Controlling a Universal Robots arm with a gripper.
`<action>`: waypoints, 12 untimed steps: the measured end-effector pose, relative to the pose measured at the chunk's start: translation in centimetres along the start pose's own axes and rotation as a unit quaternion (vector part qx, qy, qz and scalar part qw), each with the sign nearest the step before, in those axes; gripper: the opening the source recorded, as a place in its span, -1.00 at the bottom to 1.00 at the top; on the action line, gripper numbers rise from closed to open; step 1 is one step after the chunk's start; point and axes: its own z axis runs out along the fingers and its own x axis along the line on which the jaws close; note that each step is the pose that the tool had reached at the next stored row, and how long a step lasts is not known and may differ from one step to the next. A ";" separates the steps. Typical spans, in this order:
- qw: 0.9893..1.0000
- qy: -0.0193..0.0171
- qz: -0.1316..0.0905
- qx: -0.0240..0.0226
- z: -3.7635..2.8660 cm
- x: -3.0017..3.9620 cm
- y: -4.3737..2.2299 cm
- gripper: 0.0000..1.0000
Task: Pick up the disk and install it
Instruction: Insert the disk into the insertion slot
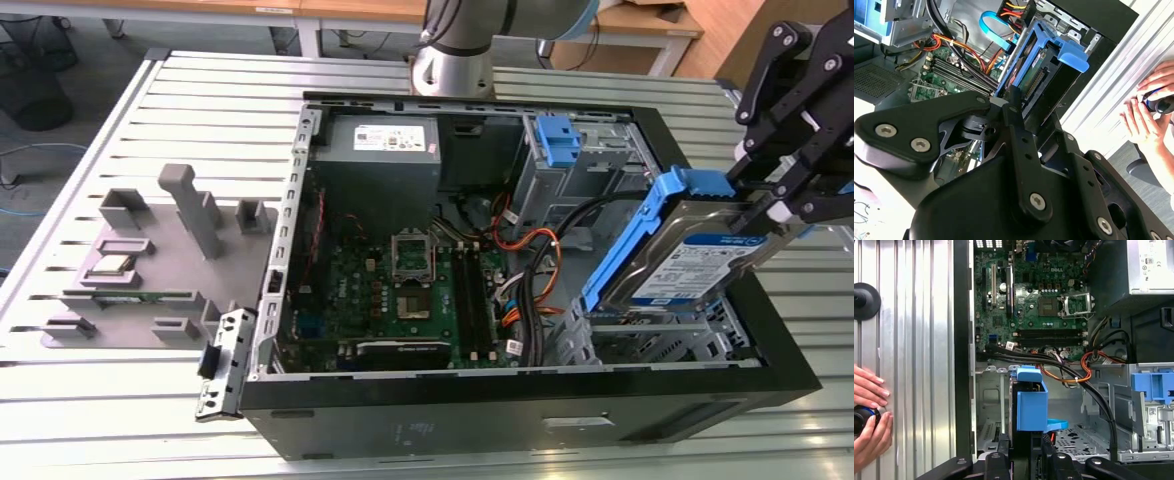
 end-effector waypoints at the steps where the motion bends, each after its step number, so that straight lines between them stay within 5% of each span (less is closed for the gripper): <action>1: 1.000 0.000 0.000 0.000 0.00 0.00 -0.01 -0.30; 12: 1.000 0.000 0.000 0.000 0.28 0.04 -0.03 -0.30</action>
